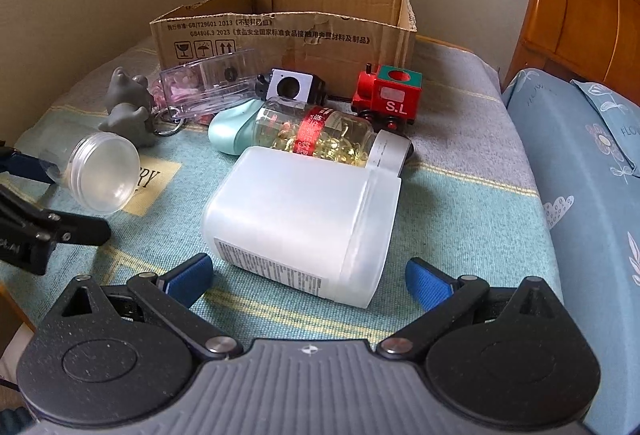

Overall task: Organize rigid objects
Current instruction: 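Grasp the clear jar with the left tool while the right tool approaches the white container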

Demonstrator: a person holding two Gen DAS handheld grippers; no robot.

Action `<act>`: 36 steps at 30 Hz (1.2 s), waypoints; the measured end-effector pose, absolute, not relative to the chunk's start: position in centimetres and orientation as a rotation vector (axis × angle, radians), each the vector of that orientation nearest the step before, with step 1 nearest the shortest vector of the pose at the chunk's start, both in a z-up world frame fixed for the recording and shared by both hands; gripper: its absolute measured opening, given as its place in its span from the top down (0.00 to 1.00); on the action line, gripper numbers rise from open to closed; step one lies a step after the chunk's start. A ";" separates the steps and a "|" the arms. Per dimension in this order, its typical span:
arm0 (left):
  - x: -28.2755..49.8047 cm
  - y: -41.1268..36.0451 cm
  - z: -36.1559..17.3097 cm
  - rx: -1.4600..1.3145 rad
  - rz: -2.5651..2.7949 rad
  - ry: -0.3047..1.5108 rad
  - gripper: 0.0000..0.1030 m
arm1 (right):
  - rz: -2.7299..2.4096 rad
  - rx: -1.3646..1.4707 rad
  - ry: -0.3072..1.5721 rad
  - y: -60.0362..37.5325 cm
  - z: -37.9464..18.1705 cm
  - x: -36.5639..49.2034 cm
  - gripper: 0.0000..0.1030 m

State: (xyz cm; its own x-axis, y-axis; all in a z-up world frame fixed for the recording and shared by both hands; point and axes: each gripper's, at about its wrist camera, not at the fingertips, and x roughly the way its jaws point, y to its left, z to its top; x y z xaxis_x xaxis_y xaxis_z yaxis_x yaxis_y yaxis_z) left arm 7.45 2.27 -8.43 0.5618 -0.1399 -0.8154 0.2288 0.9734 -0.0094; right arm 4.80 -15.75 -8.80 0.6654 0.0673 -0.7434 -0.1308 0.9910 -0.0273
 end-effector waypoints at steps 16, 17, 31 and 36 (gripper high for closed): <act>8.3 1.9 -7.2 0.131 -0.212 0.873 0.01 | 0.040 -0.059 0.897 -14.8 -8.5 6.8 0.00; 8.3 2.0 -7.2 0.130 -0.214 0.870 0.01 | 0.034 -0.064 0.892 -14.7 -8.4 6.8 0.00; 8.6 2.5 -7.1 0.092 -0.227 0.871 0.03 | -0.050 -0.018 0.906 -14.1 -7.3 8.0 0.00; 8.7 2.5 -6.9 0.088 -0.239 0.882 0.11 | -0.058 -0.038 0.929 -13.5 -7.5 8.5 0.09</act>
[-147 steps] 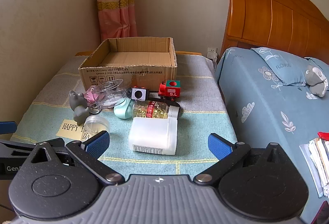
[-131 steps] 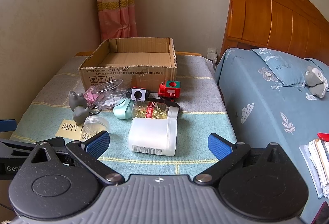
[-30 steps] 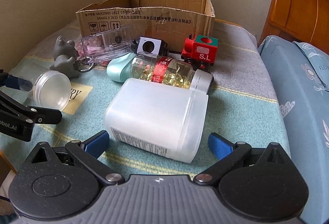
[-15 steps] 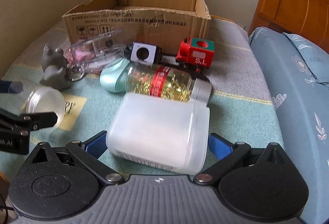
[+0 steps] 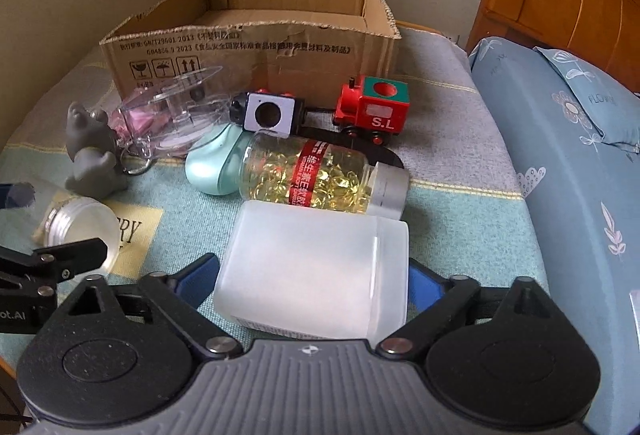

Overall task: Organize rigid objects
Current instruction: 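Grasp the clear jar with the left tool while the right tool approaches the white container, then carry the jar into the box and open the left tool while the right tool grasps the white container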

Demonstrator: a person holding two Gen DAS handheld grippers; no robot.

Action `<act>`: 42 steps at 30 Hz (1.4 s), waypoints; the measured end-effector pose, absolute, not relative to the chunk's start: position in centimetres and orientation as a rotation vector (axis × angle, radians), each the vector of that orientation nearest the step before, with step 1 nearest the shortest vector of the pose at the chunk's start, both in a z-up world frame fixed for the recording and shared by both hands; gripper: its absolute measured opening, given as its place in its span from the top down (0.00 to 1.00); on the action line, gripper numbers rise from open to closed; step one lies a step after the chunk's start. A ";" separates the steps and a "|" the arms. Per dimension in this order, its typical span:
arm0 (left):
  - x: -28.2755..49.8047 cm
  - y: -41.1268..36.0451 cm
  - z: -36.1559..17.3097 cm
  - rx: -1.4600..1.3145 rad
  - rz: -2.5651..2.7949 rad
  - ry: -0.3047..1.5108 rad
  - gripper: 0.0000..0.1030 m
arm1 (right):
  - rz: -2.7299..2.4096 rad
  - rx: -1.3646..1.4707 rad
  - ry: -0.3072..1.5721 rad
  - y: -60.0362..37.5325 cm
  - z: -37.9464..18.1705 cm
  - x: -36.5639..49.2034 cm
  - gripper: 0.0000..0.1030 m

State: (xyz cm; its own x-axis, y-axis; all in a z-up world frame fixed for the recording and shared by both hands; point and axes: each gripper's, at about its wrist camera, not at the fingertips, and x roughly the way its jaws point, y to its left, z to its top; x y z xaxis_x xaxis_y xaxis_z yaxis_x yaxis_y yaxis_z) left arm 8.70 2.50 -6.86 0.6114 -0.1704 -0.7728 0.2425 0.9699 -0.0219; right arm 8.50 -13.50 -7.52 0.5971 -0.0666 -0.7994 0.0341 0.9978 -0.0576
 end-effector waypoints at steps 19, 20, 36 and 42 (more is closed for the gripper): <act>7.8 2.4 -3.7 0.143 -0.270 0.877 0.13 | 0.103 -0.127 0.956 -14.8 -5.6 6.4 0.14; 7.8 2.4 -3.4 0.141 -0.275 0.873 0.13 | 0.115 -0.129 0.947 -14.8 -5.2 6.2 0.14; 14.7 0.7 3.4 0.169 -0.288 0.776 0.13 | 0.245 -0.104 0.759 -15.9 2.1 9.6 0.14; 20.7 -0.5 4.4 0.194 -0.271 0.755 0.13 | 0.250 -0.091 0.707 -17.0 3.6 12.6 0.14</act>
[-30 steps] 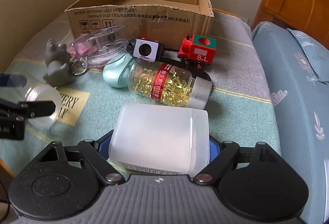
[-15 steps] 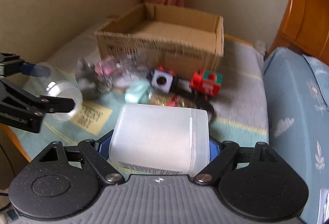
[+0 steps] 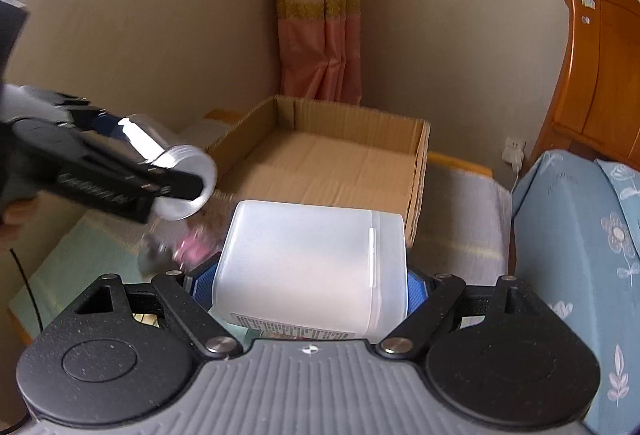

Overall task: Organize rigid objects
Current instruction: 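Carry the jar into the box and open the left tool while the right tool grasps the white container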

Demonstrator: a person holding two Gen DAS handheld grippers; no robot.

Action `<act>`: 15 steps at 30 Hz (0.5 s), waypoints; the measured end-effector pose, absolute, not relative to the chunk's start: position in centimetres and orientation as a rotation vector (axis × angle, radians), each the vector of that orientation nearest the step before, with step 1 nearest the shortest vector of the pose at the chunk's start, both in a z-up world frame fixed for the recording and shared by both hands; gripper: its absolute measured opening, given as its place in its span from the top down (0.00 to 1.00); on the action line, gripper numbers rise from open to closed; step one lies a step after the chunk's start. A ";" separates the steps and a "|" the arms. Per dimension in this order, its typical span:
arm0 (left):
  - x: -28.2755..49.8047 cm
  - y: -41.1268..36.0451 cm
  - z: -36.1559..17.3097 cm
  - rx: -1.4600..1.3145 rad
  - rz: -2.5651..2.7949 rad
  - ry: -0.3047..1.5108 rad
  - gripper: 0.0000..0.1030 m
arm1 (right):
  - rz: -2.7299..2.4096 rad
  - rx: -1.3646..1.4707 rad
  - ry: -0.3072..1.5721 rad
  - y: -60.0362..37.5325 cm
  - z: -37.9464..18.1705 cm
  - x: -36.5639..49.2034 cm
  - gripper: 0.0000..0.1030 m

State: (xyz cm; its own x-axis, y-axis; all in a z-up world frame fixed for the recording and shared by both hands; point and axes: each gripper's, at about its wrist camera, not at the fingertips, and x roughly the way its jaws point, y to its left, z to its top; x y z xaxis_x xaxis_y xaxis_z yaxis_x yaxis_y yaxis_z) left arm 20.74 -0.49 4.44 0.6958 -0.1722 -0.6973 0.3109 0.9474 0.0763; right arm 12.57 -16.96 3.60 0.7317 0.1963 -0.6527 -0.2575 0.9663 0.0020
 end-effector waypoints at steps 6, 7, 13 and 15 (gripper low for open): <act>27.4 -0.8 3.9 0.179 -0.252 0.791 0.12 | 0.235 -0.094 0.691 -17.5 4.2 15.9 0.14; 28.2 -0.9 3.6 0.182 -0.249 0.797 0.12 | 0.238 -0.090 0.691 -17.7 4.3 16.4 0.14; 32.5 -1.6 2.6 0.192 -0.231 0.810 0.12 | 0.228 -0.082 0.698 -18.2 4.3 19.0 0.14; 33.6 -1.8 2.1 0.193 -0.227 0.814 0.12 | 0.221 -0.081 0.698 -18.3 4.3 19.5 0.14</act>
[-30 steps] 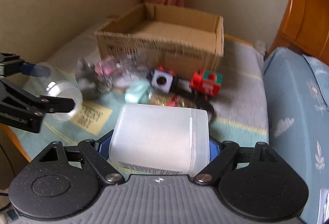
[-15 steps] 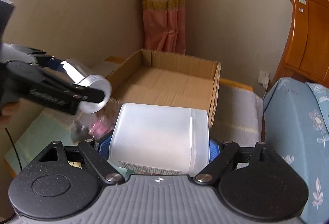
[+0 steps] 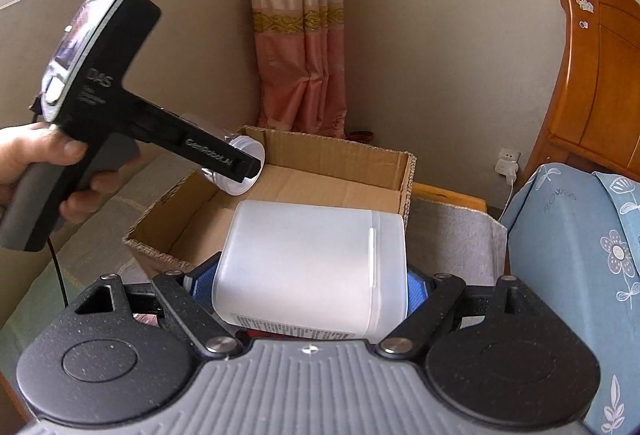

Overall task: Organize rigid objects
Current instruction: 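Carry the jar into the box and open the left tool while the right tool grasps the white container, then carry the white container to the box and release it with the right tool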

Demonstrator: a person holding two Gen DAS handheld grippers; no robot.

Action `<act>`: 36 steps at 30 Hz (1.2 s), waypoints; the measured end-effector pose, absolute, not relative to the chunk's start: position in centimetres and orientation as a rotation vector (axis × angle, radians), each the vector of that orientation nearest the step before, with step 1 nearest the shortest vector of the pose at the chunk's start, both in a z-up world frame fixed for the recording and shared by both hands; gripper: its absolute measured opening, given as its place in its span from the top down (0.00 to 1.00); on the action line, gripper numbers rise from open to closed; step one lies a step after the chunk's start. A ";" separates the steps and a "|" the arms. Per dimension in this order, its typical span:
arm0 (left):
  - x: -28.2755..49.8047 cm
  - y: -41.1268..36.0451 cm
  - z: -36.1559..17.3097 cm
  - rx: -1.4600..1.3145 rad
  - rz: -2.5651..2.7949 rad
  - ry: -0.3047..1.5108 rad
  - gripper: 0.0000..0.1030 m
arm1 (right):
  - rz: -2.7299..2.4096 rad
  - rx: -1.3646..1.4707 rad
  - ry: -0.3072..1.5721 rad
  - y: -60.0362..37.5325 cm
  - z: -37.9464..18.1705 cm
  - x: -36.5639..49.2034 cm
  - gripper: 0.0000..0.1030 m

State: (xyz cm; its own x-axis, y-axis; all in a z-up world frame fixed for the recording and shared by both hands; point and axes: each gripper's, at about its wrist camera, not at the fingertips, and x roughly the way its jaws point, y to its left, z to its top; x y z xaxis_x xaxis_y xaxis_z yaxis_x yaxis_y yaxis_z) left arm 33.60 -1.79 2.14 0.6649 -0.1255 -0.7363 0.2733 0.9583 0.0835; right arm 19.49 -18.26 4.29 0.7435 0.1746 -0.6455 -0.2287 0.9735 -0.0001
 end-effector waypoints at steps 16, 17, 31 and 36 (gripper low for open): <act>32.2 0.6 2.4 0.179 -0.220 0.797 0.07 | 0.223 -0.108 0.720 -18.2 3.6 23.3 0.26; 31.9 0.8 2.6 0.185 -0.226 0.789 0.07 | 0.224 -0.115 0.732 -18.1 3.5 23.7 0.27; 29.0 1.5 3.4 0.182 -0.245 0.760 0.07 | 0.236 -0.075 0.763 -18.9 4.1 21.7 0.00; 27.6 1.4 3.3 0.199 -0.274 0.755 0.06 | 0.255 -0.038 0.803 -19.8 2.7 17.3 0.00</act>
